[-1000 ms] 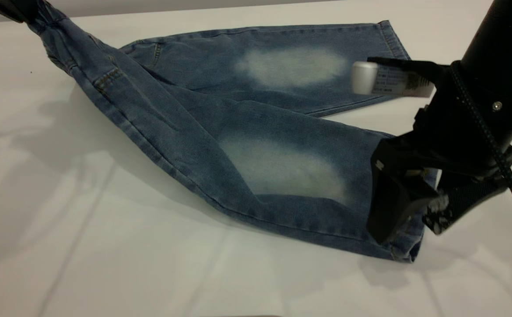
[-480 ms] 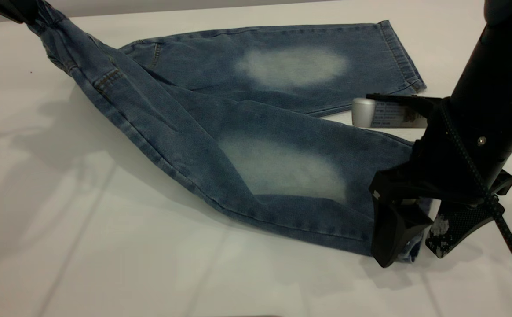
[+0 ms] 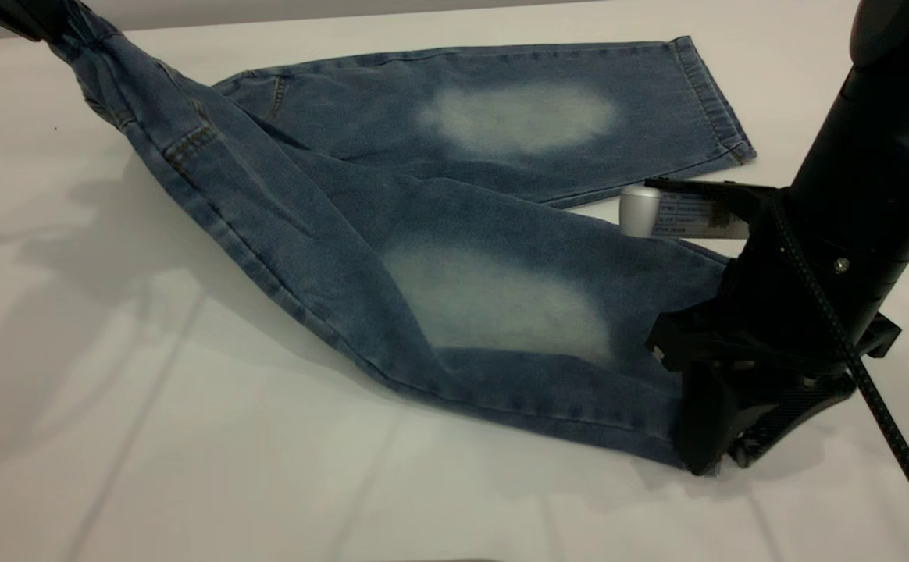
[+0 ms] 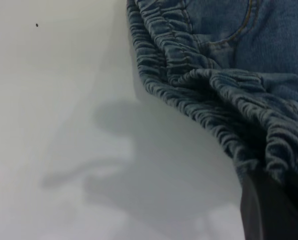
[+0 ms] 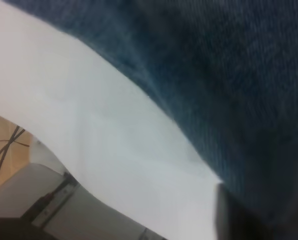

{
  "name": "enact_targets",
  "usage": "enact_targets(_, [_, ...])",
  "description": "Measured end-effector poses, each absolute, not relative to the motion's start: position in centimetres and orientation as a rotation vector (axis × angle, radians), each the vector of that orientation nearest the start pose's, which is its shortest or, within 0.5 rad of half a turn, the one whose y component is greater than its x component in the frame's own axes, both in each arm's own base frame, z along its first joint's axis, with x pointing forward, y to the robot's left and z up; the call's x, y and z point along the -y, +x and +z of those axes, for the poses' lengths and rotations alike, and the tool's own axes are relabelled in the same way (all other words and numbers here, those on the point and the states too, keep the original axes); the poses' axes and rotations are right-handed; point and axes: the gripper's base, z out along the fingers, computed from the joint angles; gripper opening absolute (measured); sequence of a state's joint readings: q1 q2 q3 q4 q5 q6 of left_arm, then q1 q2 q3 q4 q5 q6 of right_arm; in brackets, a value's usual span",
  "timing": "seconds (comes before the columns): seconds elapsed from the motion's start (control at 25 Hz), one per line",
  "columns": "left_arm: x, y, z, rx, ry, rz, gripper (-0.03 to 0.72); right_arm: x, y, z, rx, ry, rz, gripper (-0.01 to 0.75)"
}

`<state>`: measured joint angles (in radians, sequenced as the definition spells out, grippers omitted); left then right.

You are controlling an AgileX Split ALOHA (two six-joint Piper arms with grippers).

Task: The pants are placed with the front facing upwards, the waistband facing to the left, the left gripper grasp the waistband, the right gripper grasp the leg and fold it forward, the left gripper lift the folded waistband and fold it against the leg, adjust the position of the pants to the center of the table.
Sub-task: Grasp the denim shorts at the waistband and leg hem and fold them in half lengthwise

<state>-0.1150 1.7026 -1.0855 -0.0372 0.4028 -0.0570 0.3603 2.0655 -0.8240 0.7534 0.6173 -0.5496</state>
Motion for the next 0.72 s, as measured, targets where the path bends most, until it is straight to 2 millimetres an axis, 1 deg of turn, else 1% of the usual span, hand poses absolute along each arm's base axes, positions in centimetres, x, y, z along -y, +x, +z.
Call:
enact_targets(0.04, [4.2,35.5,21.7,-2.506,0.036,-0.103,0.030,-13.4,25.4,4.9,-3.201,-0.409,0.624,0.105])
enact_targets(0.12, [4.2,35.5,21.7,-2.506,0.036,-0.103,0.030,-13.4,25.4,4.9,-3.192,-0.429,0.626,0.042])
enact_targets(0.24, [4.2,35.5,21.7,-2.506,0.036,-0.103,0.030,-13.4,25.5,5.0,-3.185,-0.454,0.627,0.022])
enact_targets(0.32, [4.2,35.5,21.7,-2.506,0.036,-0.103,0.030,-13.5,25.7,5.6,-3.167,-0.488,0.630,0.021])
enact_targets(0.4, [4.2,35.5,21.7,-2.506,0.036,-0.103,0.030,-13.8,26.3,7.1,-3.109,-0.510,0.637,0.021])
enact_targets(0.6, [4.2,35.5,21.7,-2.506,0.036,-0.103,0.030,-14.4,27.9,11.8,-2.935,-0.556,0.661,0.021])
enact_targets(0.72, [4.2,35.5,21.7,-2.506,0.036,-0.103,0.030,-14.6,28.5,13.9,-2.870,-0.563,0.667,0.021])
